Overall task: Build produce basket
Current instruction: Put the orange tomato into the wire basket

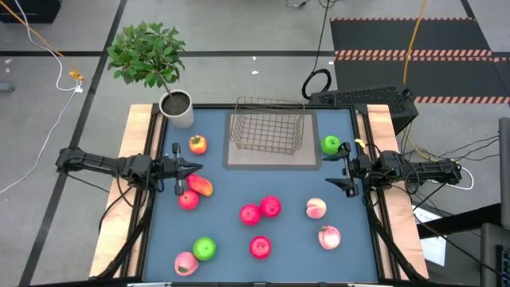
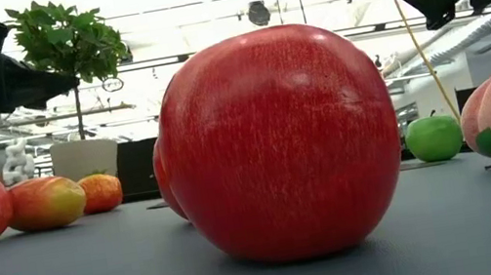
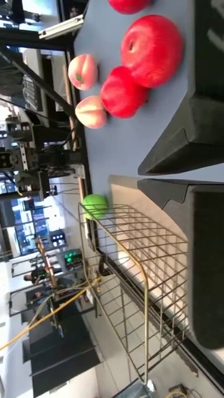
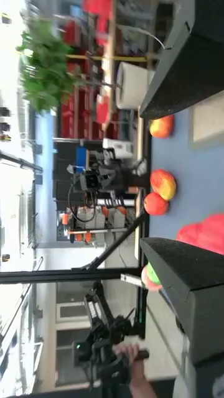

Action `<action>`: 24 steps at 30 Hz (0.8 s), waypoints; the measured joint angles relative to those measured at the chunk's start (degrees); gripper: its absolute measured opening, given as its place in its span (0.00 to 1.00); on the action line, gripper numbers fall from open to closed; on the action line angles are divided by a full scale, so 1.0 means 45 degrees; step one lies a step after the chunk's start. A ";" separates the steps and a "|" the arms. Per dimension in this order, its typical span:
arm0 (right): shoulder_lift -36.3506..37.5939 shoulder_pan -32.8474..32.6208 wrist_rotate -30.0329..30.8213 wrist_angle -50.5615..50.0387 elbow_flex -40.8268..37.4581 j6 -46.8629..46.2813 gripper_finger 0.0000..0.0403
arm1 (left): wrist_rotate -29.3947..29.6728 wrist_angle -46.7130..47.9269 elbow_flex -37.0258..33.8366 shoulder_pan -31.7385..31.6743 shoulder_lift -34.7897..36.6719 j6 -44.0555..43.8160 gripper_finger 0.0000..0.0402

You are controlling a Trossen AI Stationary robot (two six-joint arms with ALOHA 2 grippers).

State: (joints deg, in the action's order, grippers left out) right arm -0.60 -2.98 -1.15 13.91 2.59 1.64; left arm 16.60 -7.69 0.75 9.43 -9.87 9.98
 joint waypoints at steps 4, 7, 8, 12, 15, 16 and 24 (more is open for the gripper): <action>-0.0004 0.0000 0.0279 0.1173 0.0000 0.0753 0.79 | 0.0000 -0.0572 0.0000 -0.0005 0.0000 -0.0010 0.06; -0.0004 -0.0005 0.0235 0.2055 0.0000 0.0491 0.79 | -0.0005 -0.1274 0.0000 -0.0005 0.0000 -0.0213 0.06; -0.0004 -0.0005 0.0239 0.2314 0.0000 0.0253 0.79 | -0.0003 -0.1507 0.0000 -0.0005 0.0000 -0.0415 0.06; -0.0004 -0.0005 0.0239 0.2867 0.0000 -0.0518 0.79 | -0.0005 -0.1673 0.0000 -0.0005 0.0000 -0.1413 0.06; -0.0004 -0.0005 0.0239 0.2852 0.0000 -0.0507 0.79 | 0.0002 -0.1560 0.0000 -0.0007 0.0003 -0.1444 0.06; -0.0004 -0.0005 0.0239 0.2846 0.0000 -0.0442 0.79 | 0.0032 -0.1553 0.0000 -0.0027 0.0000 -0.1219 0.06; -0.0004 -0.0005 0.0239 0.2350 0.0000 -0.1119 0.79 | 0.3140 -0.1020 0.0000 -0.0337 0.0005 -0.2802 0.06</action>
State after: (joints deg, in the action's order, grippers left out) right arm -0.62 -3.01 -0.08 24.48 2.59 -3.39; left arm 30.73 -12.28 0.75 7.92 -9.85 -2.63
